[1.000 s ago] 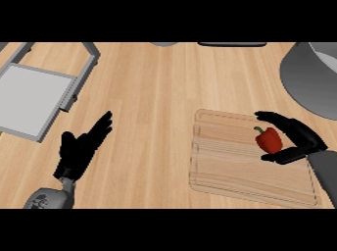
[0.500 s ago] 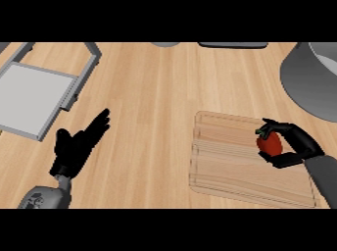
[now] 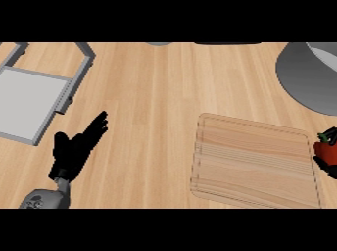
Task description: Pick the bell pepper from the cutting board and place it in the pot
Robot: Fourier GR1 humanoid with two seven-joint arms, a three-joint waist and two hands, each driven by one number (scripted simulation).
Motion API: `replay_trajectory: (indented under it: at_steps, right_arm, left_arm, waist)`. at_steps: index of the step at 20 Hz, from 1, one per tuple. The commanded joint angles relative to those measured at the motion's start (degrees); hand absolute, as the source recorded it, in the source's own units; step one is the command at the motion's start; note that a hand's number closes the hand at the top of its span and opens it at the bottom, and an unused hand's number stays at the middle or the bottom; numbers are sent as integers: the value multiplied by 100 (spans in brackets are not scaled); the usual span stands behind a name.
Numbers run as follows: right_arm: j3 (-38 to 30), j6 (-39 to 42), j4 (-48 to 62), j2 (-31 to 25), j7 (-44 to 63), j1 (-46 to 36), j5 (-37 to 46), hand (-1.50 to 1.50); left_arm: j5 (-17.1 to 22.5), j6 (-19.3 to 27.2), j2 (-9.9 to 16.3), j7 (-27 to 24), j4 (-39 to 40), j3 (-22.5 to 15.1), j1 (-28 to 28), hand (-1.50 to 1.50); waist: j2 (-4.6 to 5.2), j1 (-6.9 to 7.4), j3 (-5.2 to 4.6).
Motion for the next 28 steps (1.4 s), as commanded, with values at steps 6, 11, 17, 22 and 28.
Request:
replay_trajectory:
  at_steps: [6, 11, 17, 22, 28]
  right_arm:
    - [-1186, 486, 525, -1653, -574, 708, -968, 150]
    - [-1097, 19, 454, -1895, -659, 778, -784, 150]
    - [-1042, -647, 337, -2172, -594, 518, -607, 150]
    - [-927, -1112, 283, -2291, -391, 111, -395, 150]
    - [-547, -1512, 246, -2527, 443, -784, 98, 150]
  left_arm:
    - [-40, -23, -44, -27, -87, -63, -1, 0]
    - [-23, -76, -117, -100, 175, -33, -157, 0]
    - [-85, -14, -155, 133, -100, -117, -101, 0]
    - [-165, 32, -237, 216, -450, -265, 182, 0]
    - [-145, -189, -64, -66, 40, -50, -61, 0]
  waist:
    - [38, 84, 49]
    - [45, 157, 38]
    - [21, 242, 28]
    - [-5, 260, 11]
    - [47, 388, 12]
